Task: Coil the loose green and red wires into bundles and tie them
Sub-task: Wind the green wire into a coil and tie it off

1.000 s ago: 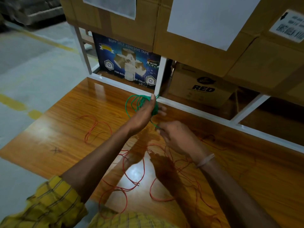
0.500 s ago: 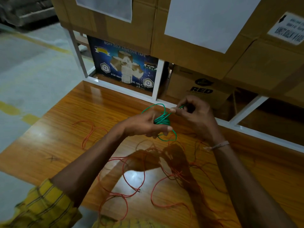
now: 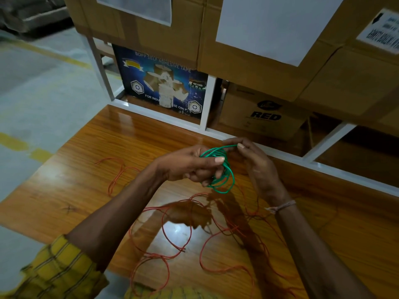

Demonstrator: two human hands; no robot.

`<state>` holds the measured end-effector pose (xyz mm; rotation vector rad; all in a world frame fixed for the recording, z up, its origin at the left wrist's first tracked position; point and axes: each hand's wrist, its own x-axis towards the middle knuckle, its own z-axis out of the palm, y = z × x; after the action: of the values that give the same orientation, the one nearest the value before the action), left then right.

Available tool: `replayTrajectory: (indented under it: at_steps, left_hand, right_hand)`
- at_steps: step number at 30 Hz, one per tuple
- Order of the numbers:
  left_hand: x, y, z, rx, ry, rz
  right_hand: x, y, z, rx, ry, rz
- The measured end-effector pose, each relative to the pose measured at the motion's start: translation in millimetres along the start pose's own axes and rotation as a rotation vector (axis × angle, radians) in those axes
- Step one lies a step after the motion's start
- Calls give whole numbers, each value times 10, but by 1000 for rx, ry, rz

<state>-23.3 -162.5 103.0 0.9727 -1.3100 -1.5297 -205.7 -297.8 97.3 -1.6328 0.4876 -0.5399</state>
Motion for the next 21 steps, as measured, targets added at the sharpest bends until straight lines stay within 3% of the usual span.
replayTrajectory:
  at_steps: [5,11,15,21]
  left_hand:
    - [20,-42,-28,-90,34,-13]
    - [116,-44,3,-159,231,-98]
    - [179,10,31,-246,421,-170]
    - [333,-182,4,-114,729,-160]
  right_hand:
    - [-34,81,50,103,30,57]
    - [15,180,113,45,67,109]
    - [4,214,157,-15,137,154]
    - [17,270,188,-67,179,204]
